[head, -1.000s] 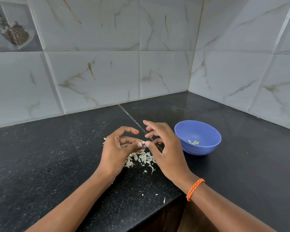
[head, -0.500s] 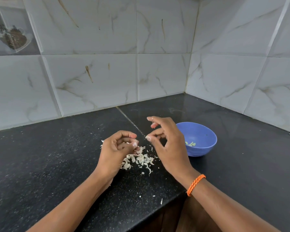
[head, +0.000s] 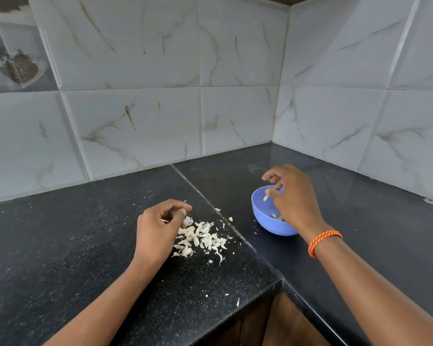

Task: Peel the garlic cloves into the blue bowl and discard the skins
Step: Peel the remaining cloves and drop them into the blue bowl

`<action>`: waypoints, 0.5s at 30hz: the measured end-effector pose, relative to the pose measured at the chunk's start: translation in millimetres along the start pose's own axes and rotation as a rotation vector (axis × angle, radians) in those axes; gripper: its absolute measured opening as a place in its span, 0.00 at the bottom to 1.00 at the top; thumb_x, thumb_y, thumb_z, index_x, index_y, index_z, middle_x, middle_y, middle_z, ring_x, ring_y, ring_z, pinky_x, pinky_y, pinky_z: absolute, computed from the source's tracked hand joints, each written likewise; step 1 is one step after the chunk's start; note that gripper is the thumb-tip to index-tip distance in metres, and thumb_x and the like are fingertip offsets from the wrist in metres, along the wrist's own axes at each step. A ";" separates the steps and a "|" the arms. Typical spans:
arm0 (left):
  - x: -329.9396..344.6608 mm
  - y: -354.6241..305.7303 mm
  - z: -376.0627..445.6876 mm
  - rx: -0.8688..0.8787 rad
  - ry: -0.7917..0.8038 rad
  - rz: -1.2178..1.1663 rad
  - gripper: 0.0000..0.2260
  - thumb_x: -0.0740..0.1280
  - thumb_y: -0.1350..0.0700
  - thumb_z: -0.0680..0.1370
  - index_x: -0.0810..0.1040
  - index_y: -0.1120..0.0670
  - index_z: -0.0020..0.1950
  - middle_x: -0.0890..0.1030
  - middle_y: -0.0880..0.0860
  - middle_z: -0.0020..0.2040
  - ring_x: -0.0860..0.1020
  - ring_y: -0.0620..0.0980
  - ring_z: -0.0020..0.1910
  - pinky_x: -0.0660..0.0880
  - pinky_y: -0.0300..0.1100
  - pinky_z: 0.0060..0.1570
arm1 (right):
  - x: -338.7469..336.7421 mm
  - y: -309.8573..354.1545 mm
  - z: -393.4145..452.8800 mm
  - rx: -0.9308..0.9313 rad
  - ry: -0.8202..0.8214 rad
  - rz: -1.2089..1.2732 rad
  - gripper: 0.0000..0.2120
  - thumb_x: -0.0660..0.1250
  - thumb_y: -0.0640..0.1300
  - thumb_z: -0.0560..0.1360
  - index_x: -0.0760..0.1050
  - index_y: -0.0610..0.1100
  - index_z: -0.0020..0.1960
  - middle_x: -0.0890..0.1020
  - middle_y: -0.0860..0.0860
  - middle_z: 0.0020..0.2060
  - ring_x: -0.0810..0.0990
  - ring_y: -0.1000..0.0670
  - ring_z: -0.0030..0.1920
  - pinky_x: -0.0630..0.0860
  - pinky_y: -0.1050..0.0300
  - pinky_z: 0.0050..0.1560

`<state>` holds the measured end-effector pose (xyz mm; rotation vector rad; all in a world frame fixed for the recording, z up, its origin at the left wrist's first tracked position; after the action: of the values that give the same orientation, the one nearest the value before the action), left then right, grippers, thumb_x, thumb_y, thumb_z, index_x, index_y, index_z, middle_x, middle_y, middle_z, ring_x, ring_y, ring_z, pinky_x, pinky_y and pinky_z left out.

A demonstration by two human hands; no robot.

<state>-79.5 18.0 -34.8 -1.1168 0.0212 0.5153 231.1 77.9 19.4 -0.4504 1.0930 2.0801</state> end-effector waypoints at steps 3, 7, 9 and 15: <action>-2.4 -2.3 0.3 -0.018 0.007 -0.016 0.06 0.78 0.60 0.79 0.88 0.48 0.50 0.88 0.49 0.40 0.87 0.49 0.38 0.84 0.38 0.43 | -3.1 2.8 1.3 0.005 -0.028 0.017 0.13 0.75 0.31 0.74 0.83 0.49 0.51 0.80 0.53 0.44 0.79 0.55 0.42 0.76 0.59 0.47; -4.8 -10.1 1.0 -0.039 0.011 -0.015 0.02 0.78 0.58 0.79 0.88 0.52 0.47 0.88 0.49 0.38 0.89 0.46 0.39 0.85 0.43 0.47 | -5.9 35.1 -8.8 -0.076 -0.048 0.110 0.04 0.71 0.45 0.82 0.85 0.51 0.54 0.84 0.57 0.36 0.83 0.56 0.40 0.80 0.51 0.48; -5.9 -7.6 3.0 -0.053 0.004 0.006 0.04 0.77 0.56 0.80 0.88 0.53 0.45 0.88 0.49 0.37 0.88 0.45 0.38 0.86 0.49 0.47 | 5.4 58.9 -19.2 -0.154 0.063 0.166 0.06 0.69 0.48 0.84 0.84 0.54 0.57 0.82 0.57 0.32 0.82 0.55 0.36 0.79 0.52 0.44; -10.3 6.6 12.4 0.042 0.011 0.160 0.13 0.74 0.67 0.80 0.90 0.50 0.56 0.86 0.41 0.54 0.85 0.33 0.48 0.80 0.29 0.49 | 80.6 80.6 -51.0 -0.264 0.443 -0.057 0.09 0.72 0.41 0.82 0.85 0.55 0.54 0.75 0.58 0.48 0.76 0.57 0.45 0.76 0.54 0.43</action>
<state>-94.2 27.0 -32.1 -1.0824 0.1313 0.6480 115.9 42.0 -12.9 -1.1001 1.0304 2.1361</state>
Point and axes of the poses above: each hand's wrist, its own z-axis towards the middle knuckle, its own x-axis out of the palm, y = z × x, the point moved 7 cm from there along z, towards the middle knuckle
